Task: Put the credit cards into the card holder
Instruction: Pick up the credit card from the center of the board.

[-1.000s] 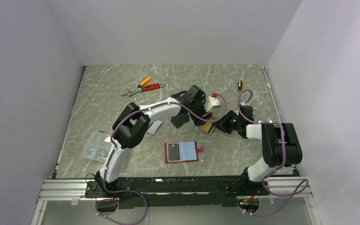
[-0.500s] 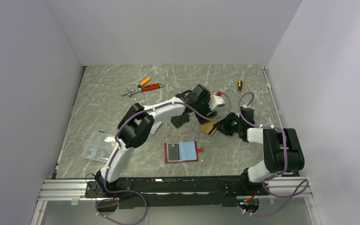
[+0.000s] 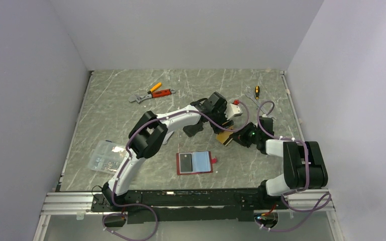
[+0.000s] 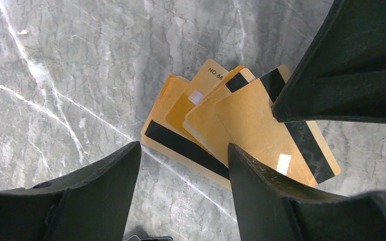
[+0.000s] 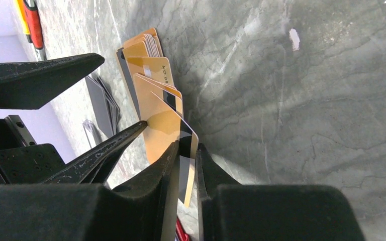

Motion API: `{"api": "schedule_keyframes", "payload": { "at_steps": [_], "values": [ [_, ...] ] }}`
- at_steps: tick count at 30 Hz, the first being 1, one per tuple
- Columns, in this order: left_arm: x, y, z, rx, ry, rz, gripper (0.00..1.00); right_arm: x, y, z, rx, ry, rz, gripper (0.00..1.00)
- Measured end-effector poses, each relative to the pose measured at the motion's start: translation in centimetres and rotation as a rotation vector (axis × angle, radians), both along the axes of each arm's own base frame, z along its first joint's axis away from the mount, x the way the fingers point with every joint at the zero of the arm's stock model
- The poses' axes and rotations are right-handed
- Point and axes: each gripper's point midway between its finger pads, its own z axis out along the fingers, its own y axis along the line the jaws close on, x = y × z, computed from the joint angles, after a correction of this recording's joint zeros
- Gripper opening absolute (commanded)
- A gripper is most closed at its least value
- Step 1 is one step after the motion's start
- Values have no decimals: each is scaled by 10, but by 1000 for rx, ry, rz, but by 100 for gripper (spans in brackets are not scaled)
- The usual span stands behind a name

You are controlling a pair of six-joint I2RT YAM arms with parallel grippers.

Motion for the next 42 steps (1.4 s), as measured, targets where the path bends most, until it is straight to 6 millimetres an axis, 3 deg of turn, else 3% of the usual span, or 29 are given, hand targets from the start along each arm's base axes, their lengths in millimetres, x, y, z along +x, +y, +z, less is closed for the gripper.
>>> {"api": "schedule_keyframes", "payload": {
  "at_steps": [7,15,20,24,27,31,35,38,42],
  "values": [
    [0,0,0,2,-5,-4,67,-6,-3,1,-6,6,-21,6],
    [1,1,-1,8,-15,-7,67,-27,-5,6,-17,19,-36,0],
    [3,3,0,11,-14,-2,72,-29,-4,15,-14,-10,-19,0],
    [4,19,7,26,30,23,79,-30,1,25,-2,-48,15,0],
    [8,37,28,10,69,56,81,-30,4,36,5,-91,45,0],
    [12,64,90,-88,99,89,89,-29,9,57,19,-159,90,0],
    [-2,97,149,-200,149,79,92,-25,20,83,64,-232,153,0],
    [-24,114,165,-248,221,46,99,-24,30,105,111,-288,215,0],
    [-64,133,151,-308,441,25,99,-20,52,148,159,-391,328,0]
  ]
}}
